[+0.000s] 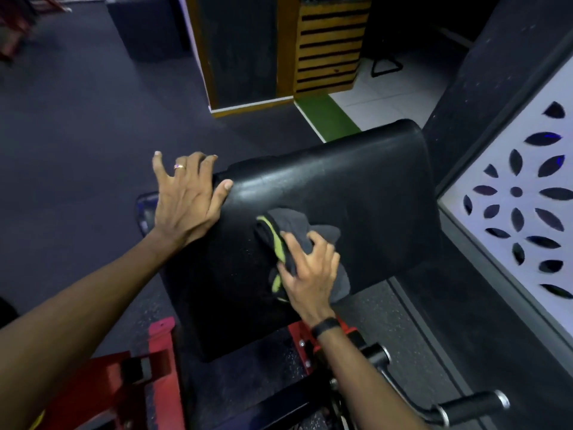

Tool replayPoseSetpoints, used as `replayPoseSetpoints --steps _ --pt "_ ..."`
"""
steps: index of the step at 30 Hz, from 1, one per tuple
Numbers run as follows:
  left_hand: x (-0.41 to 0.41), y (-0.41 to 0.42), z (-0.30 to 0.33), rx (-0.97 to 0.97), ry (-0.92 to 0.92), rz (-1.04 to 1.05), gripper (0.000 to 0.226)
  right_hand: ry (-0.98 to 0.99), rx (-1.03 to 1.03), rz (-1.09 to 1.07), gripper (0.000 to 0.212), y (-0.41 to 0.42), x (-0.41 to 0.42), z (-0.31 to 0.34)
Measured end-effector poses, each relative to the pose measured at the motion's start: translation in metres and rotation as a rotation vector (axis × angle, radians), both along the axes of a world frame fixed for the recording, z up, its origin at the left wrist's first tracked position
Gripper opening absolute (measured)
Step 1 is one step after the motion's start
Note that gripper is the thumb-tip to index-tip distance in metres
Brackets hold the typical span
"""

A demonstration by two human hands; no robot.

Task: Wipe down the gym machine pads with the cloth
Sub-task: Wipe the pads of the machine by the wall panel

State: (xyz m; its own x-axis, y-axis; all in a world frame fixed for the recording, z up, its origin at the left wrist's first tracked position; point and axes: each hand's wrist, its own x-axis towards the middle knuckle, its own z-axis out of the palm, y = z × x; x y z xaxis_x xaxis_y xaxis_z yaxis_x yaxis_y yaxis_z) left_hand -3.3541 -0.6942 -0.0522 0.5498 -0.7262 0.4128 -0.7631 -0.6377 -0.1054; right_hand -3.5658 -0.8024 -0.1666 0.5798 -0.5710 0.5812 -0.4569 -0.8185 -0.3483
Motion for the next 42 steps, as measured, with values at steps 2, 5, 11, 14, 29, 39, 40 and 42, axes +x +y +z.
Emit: replayPoseSetpoints --steps 2,5,11,14,29,39,40,42 --pt "0.001 0.002 -0.001 -0.043 0.024 0.017 0.066 -0.002 -0.017 -0.028 0.053 -0.024 -0.024 -0.012" --pt "0.002 0.003 -0.001 -0.068 0.06 0.008 0.068 -0.125 0.102 -0.294 0.044 -0.069 -0.024 -0.002" --pt "0.004 0.005 0.002 -0.174 0.164 -0.101 0.064 -0.258 0.234 -0.527 0.037 -0.046 0.042 0.033" --pt "0.001 0.01 0.005 -0.39 0.301 -0.176 0.056 -0.236 0.153 -0.381 0.037 0.01 0.063 0.038" --pt "-0.018 0.085 0.001 -0.436 0.269 -0.098 0.048 0.106 -0.025 0.317 0.066 0.159 0.046 -0.018" --pt "-0.026 0.019 0.0 -0.11 0.094 -0.146 0.054 0.149 -0.028 0.342 0.069 0.128 -0.02 -0.059" --pt "-0.024 0.019 -0.003 -0.093 0.077 -0.152 0.055 0.125 -0.008 0.293 0.065 0.108 -0.028 -0.06" --pt "-0.018 0.017 -0.005 -0.067 0.064 -0.141 0.057 0.078 -0.003 0.158 0.055 0.057 -0.042 -0.057"
